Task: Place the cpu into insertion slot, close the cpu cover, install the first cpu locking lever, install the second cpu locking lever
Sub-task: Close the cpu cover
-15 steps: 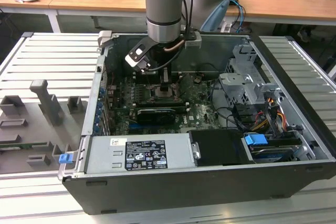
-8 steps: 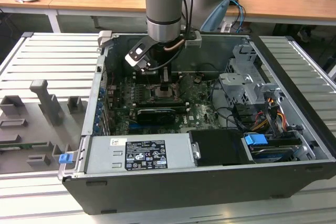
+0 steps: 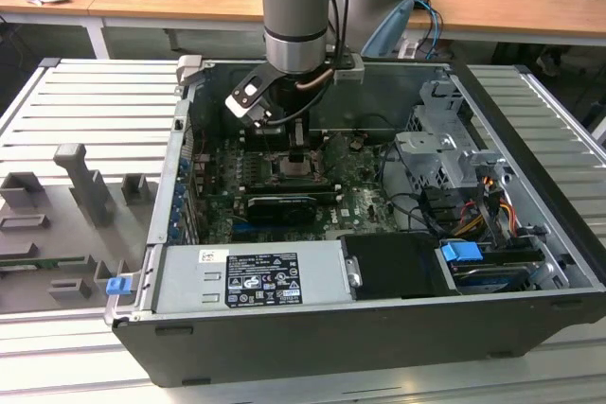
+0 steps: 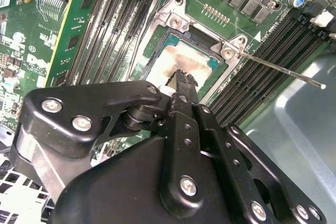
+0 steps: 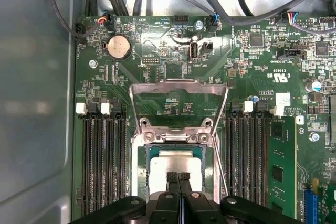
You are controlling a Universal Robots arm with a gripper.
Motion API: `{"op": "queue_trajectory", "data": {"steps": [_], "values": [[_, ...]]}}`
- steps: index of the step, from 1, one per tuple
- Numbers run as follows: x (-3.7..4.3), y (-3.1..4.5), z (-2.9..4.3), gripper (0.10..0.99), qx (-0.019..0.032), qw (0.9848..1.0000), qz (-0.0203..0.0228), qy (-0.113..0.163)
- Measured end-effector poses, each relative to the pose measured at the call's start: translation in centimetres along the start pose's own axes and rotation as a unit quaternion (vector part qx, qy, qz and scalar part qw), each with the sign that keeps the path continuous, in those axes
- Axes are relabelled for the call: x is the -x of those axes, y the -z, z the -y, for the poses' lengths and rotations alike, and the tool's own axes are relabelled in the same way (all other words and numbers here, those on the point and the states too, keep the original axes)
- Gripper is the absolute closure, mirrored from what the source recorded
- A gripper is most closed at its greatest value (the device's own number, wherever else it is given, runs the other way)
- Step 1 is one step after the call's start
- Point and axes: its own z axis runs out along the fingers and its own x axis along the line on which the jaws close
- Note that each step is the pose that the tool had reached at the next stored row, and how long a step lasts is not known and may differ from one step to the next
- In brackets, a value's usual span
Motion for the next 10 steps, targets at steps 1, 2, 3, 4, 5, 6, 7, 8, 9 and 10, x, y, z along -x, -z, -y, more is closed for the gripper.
{"op": "queue_trajectory", "data": {"steps": [1,2,3,4,5,6,7,8,9,10], "values": [[0.0,0.06,-0.04,0.98,-0.0004,1.0,-0.0001,0.0],[0.0,0.09,-0.15,0.98,-0.0026,1.0,-0.0002,0.0],[0.0,0.09,-0.22,0.98,-0.0039,1.0,-0.0002,0.0],[0.0,0.13,-0.3,0.98,-0.007,1.0,0.0,0.0],[-0.01,0.18,-0.31,0.98,-0.0081,1.0,-0.0001,0.0],[0.0,0.23,-0.31,0.98,-0.0081,1.0,-0.0004,0.0],[-0.01,0.28,-0.32,0.98,-0.008,1.0,-0.0008,0.0],[-0.01,0.39,-0.33,0.98,-0.0081,1.0,-0.0009,0.0],[-0.01,0.46,-0.33,0.98,-0.0081,1.0,-0.001,0.0],[-0.01,0.57,-0.34,0.98,-0.0081,1.0,-0.001,0.0]]}}
